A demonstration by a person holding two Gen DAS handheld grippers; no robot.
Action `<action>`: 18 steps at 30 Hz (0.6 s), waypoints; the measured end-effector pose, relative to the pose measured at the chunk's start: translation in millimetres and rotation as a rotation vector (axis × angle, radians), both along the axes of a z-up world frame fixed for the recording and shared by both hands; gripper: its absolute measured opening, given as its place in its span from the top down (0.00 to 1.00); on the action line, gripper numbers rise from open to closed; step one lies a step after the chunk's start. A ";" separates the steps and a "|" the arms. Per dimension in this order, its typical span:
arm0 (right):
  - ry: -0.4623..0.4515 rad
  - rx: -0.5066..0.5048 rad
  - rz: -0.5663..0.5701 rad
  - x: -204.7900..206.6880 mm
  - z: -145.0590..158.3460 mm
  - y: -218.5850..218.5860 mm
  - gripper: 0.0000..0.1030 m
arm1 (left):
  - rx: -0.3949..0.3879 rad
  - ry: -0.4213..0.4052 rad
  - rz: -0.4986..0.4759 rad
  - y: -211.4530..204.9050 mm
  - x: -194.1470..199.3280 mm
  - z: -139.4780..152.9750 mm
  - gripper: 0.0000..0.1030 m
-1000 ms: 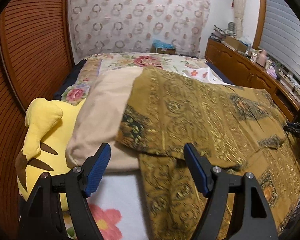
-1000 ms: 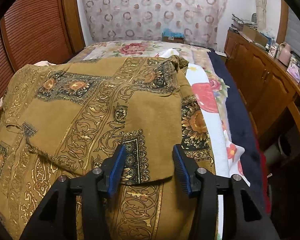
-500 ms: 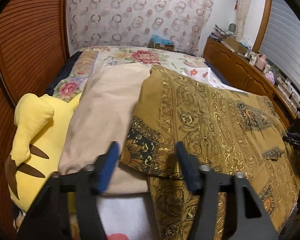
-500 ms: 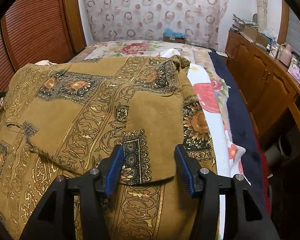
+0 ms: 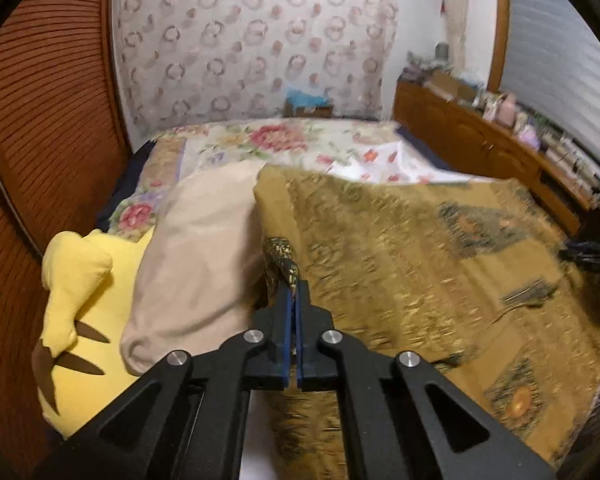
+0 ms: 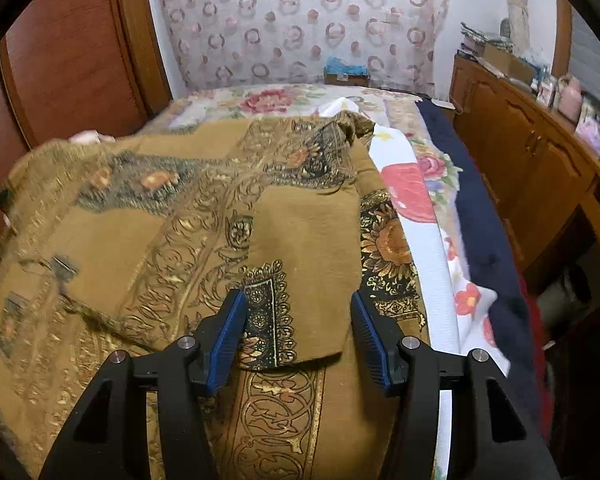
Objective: Fold small clothes
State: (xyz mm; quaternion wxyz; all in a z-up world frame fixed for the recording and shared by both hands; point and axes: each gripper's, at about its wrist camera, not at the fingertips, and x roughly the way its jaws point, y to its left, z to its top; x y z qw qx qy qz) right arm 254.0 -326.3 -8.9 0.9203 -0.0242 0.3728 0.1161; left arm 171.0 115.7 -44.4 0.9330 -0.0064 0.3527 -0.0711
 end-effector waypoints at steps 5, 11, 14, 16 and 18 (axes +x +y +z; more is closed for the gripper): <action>0.003 0.004 -0.051 3.3 2.2 -10.7 0.44 | 0.013 -0.044 -0.027 -15.7 -13.6 13.6 0.98; 0.042 0.005 -0.021 9.3 -0.4 -8.3 0.44 | 0.016 -0.079 -0.059 -28.2 -24.9 24.4 0.98; 0.053 -0.012 -0.003 10.5 0.6 -2.0 0.46 | 0.010 -0.088 -0.062 -29.4 -27.3 27.3 0.98; 0.040 -0.049 0.020 9.4 0.9 4.1 0.82 | 0.004 -0.091 -0.057 -28.6 -29.7 28.9 0.98; 0.036 -0.047 0.038 9.3 2.1 4.6 0.92 | -0.009 -0.094 -0.050 -28.1 -33.8 30.7 0.99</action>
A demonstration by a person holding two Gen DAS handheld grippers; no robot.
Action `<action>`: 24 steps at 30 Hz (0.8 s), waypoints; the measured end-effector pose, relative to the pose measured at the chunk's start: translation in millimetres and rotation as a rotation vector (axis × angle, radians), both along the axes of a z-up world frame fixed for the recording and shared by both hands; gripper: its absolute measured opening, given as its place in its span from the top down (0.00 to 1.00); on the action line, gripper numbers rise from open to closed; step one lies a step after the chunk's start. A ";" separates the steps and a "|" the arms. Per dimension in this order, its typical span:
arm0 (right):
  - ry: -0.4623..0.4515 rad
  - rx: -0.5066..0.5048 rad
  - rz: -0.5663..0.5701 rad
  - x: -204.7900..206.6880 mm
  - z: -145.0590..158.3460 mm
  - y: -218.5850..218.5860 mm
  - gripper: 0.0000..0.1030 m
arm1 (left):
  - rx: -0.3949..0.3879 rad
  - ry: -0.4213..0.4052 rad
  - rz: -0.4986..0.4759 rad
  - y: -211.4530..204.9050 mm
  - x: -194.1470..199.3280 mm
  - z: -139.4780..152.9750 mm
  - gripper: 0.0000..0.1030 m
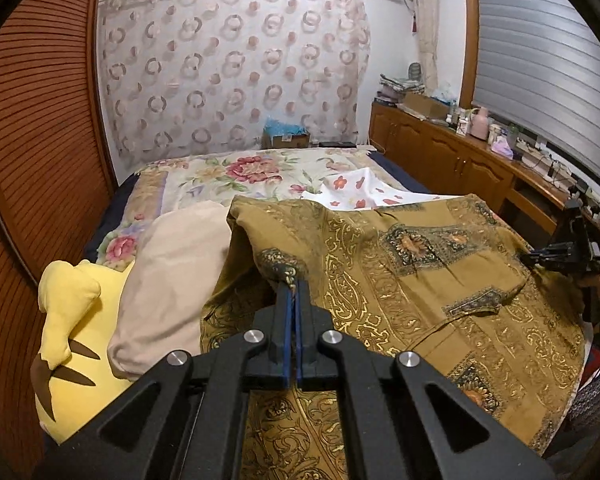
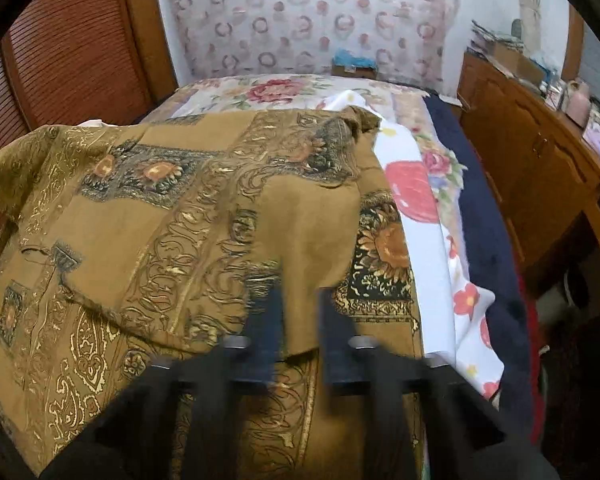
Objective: Fold small clothes
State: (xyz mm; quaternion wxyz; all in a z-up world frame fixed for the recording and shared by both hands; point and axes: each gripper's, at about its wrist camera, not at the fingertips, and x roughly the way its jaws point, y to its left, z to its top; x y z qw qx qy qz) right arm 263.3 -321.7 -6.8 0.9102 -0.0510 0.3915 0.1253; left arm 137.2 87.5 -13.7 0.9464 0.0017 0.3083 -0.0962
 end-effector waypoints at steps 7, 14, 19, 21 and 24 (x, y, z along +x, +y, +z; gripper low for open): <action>-0.129 0.069 0.003 -24.2 40.6 -10.5 0.96 | -0.072 -0.019 -0.013 4.0 -37.3 14.4 0.99; -0.226 0.140 0.023 -72.9 89.3 -38.3 0.96 | -0.100 -0.011 -0.031 1.7 -85.2 21.2 0.99; -0.227 0.142 0.032 -113.9 91.0 -59.2 0.96 | -0.101 0.019 -0.037 -2.5 -125.8 10.3 0.99; -0.211 0.131 0.033 -130.5 84.1 -66.7 0.96 | -0.113 0.033 -0.024 0.2 -142.0 5.7 0.99; -0.195 0.118 0.035 -152.6 80.5 -75.9 0.96 | -0.129 0.055 -0.011 1.2 -161.0 1.2 0.99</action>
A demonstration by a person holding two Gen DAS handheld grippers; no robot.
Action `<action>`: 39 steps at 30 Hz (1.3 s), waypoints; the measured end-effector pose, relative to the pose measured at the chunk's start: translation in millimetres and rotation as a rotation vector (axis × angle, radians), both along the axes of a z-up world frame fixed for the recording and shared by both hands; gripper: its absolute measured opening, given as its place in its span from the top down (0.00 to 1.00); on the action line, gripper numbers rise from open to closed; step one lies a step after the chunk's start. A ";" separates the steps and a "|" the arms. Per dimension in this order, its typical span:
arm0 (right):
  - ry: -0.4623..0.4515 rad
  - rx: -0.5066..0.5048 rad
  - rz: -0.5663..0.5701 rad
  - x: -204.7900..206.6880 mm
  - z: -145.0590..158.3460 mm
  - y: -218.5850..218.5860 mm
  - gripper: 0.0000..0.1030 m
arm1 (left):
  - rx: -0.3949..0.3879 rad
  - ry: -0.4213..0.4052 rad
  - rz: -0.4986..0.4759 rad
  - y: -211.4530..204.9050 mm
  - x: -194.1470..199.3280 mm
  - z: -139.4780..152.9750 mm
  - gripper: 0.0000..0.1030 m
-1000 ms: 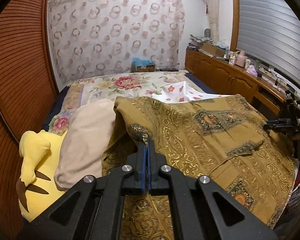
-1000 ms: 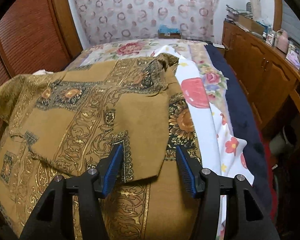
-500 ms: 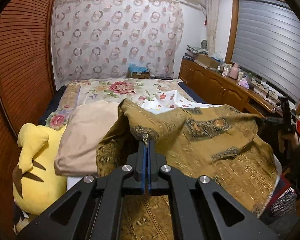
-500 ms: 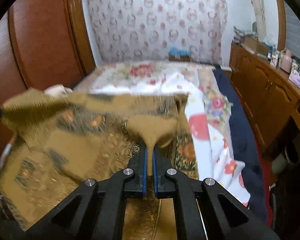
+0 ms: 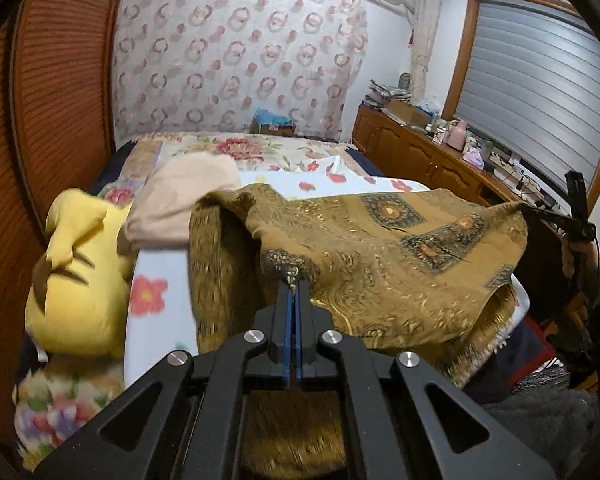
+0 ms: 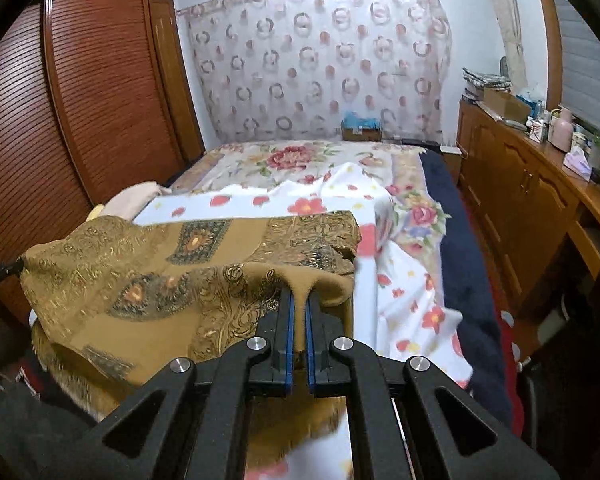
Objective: Fold small clothes
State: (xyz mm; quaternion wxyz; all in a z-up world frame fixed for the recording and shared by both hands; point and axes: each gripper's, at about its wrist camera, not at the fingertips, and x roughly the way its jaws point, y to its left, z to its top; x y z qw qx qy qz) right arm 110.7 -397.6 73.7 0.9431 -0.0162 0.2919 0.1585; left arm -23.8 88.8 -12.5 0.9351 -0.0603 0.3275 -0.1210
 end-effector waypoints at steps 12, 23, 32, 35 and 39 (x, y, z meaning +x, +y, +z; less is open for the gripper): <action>0.147 -0.064 -0.059 7.6 -37.0 -2.1 0.84 | 0.044 0.119 0.007 -4.6 5.2 -40.9 0.54; 0.106 -0.054 -0.062 29.9 -32.6 8.6 0.54 | 0.073 0.128 0.051 3.1 40.1 -52.1 0.32; 0.084 -0.098 -0.031 14.7 -22.8 6.6 0.51 | 0.088 0.128 0.053 3.1 67.5 -56.5 0.25; 0.078 -0.106 -0.052 26.7 -23.7 7.8 0.50 | 0.089 0.135 0.056 4.0 76.0 -58.5 0.22; 0.084 -0.099 -0.062 62.9 -33.0 9.8 0.49 | 0.098 0.151 0.058 2.6 83.5 -63.3 0.21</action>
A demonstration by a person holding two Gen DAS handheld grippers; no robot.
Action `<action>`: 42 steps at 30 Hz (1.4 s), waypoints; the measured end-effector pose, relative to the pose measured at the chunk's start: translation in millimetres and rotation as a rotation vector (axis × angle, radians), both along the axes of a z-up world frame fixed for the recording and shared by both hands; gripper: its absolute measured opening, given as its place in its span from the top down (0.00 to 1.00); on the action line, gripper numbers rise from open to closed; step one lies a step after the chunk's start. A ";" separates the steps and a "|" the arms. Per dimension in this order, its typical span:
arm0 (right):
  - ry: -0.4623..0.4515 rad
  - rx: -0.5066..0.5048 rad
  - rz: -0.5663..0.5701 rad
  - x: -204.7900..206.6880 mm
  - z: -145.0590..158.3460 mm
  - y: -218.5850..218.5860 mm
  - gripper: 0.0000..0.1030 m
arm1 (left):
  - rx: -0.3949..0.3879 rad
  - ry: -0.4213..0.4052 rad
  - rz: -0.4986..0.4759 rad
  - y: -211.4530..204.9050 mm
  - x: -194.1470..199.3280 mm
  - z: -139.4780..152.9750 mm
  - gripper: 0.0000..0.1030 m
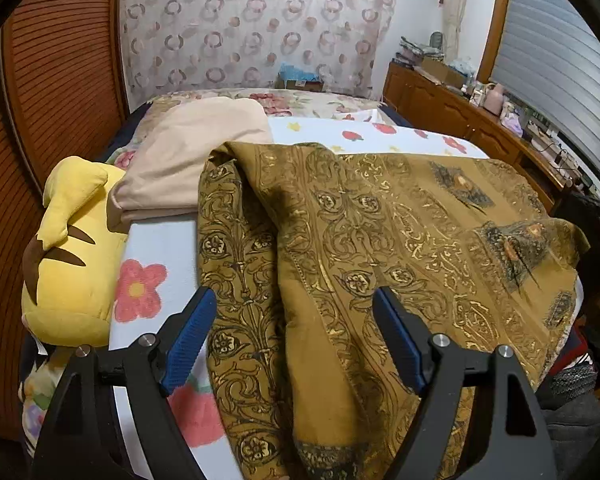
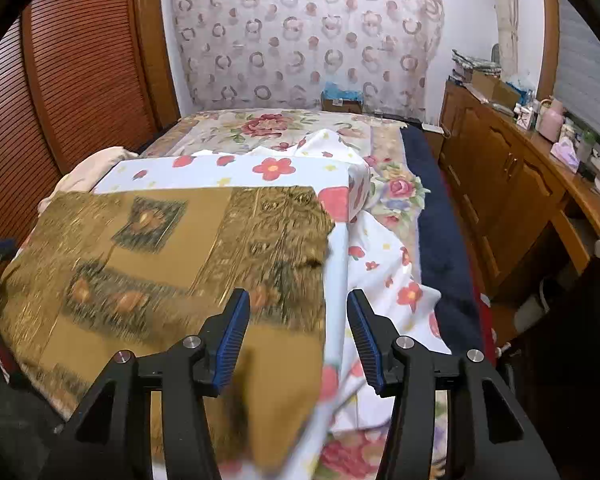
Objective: Fold small clothes
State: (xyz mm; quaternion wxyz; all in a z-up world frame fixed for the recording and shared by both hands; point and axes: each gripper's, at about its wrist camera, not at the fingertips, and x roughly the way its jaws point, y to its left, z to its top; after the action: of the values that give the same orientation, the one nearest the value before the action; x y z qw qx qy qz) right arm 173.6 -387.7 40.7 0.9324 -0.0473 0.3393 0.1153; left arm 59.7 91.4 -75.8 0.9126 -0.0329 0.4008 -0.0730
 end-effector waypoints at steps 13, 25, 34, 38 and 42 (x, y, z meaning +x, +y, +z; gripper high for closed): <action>0.185 -0.027 0.008 124.3 -42.1 24.1 0.49 | 0.002 0.088 0.043 13.3 18.8 -30.2 0.21; 0.243 -0.036 0.094 155.4 -46.4 45.1 0.60 | -0.003 0.056 -0.010 4.7 8.9 -31.6 0.60; 0.138 -0.101 0.143 120.8 -29.4 66.4 0.95 | -0.047 0.038 -0.039 7.3 13.7 -19.7 0.95; 0.035 -0.052 0.105 103.2 4.6 61.2 0.96 | -0.059 -0.007 -0.045 13.1 27.1 2.9 0.96; -0.020 -0.021 0.075 88.1 29.0 50.5 0.96 | -0.050 -0.071 -0.051 11.0 43.0 33.7 0.96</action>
State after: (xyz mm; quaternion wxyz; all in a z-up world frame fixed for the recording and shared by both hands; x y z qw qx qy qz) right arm 261.8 -337.2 69.7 0.9303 -0.0709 0.3290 0.1459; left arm 102.8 102.4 -42.1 0.9231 -0.0429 0.3668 -0.1073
